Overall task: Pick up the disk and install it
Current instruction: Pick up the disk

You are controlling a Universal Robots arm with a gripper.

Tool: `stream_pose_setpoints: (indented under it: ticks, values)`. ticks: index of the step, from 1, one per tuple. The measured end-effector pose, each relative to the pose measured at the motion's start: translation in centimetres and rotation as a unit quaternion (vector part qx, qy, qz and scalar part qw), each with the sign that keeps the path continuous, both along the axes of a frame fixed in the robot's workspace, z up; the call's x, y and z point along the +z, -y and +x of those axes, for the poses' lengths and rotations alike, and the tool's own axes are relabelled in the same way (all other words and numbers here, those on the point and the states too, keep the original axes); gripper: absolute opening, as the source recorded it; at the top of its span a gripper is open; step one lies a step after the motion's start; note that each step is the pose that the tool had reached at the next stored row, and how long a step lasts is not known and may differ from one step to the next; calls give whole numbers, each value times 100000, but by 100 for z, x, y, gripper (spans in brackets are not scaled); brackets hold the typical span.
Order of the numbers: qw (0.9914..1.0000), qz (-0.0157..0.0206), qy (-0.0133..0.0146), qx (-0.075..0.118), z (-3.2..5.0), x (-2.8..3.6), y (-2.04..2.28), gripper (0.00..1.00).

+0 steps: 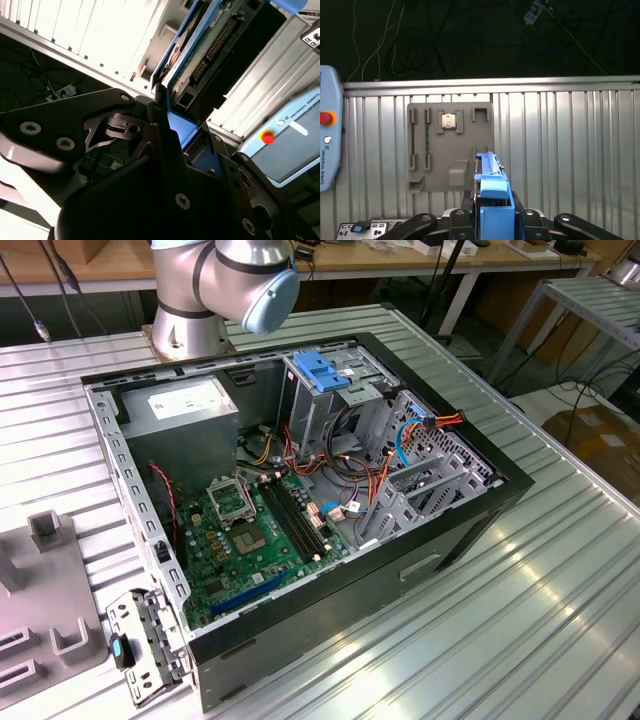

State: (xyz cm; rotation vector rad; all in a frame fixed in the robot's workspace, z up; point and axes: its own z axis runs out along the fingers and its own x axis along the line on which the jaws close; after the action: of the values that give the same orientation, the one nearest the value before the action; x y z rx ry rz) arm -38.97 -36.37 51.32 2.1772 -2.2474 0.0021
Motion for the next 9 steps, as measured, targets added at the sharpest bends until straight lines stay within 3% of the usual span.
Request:
stream_pose_setpoints:
  ticks: [9]
  values:
    - [100000,-1,-81,-1,129,0,0,37]
